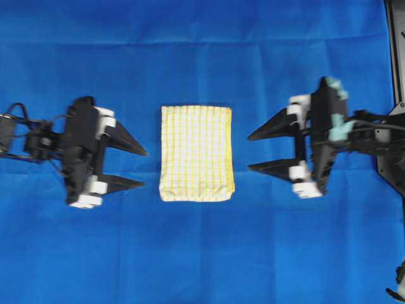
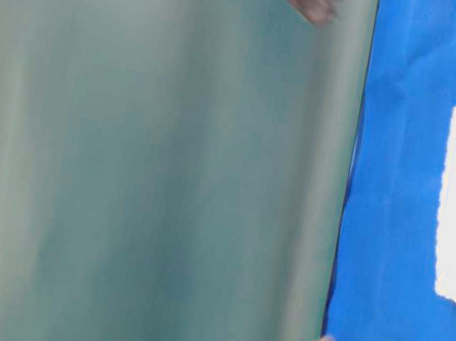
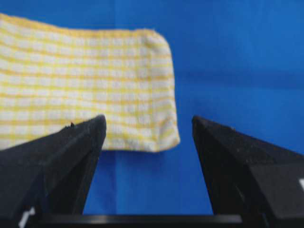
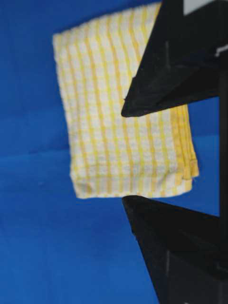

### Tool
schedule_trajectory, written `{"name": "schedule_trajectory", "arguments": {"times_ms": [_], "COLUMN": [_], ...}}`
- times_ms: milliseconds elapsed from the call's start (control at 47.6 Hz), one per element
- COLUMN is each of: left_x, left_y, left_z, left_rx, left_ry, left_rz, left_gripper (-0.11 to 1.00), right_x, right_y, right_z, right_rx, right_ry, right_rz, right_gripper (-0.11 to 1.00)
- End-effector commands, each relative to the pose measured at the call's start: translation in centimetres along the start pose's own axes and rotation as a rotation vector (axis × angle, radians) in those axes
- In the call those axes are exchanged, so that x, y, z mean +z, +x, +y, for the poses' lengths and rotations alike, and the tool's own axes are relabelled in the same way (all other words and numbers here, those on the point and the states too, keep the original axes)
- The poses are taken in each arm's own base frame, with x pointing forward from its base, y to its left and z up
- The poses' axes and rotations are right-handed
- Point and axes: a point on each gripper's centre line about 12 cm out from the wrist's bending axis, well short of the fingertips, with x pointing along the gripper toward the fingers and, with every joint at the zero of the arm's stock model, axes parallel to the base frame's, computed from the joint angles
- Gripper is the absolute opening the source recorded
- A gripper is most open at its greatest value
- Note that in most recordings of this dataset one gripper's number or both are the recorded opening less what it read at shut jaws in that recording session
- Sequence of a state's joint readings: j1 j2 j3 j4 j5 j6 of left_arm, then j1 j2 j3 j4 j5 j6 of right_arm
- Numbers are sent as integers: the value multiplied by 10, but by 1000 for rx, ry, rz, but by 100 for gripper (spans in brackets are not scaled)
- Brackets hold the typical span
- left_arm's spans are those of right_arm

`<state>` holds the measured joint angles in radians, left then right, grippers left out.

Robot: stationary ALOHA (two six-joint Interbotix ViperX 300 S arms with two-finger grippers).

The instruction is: Fold the yellow towel.

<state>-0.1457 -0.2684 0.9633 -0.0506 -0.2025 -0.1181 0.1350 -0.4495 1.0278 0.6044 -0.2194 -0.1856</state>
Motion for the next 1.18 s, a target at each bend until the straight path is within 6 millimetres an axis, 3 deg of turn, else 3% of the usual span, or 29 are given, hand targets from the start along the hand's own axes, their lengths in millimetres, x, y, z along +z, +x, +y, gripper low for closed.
{"name": "schedule_trajectory", "arguments": {"times_ms": [0, 294, 483, 672, 946, 1156], "left_x": [10, 1, -4, -23, -45, -48], "left_y": [-18, -68, -97, -119, -136, -138], "left_z": [-1, 5, 6, 8, 12, 13], "left_rx": [-7, -9, -13, -16, -21, -20], "left_ry": [-2, 0, 53, 84, 84, 83], "left_rz": [-64, -163, -226, -247, -287, -290], "left_gripper": [65, 65, 64, 63, 63, 63], "right_x": [11, 20, 12, -5, -30, -31], "right_y": [-17, -67, -92, -111, -115, -114], "right_z": [0, -5, -11, -18, -28, -30], "right_rx": [19, 67, 89, 104, 95, 88], "right_ry": [-12, -81, -128, -162, -158, -158], "right_rz": [-59, -137, -157, -196, -186, -187], "right_gripper": [66, 66, 66, 66, 66, 66]}}
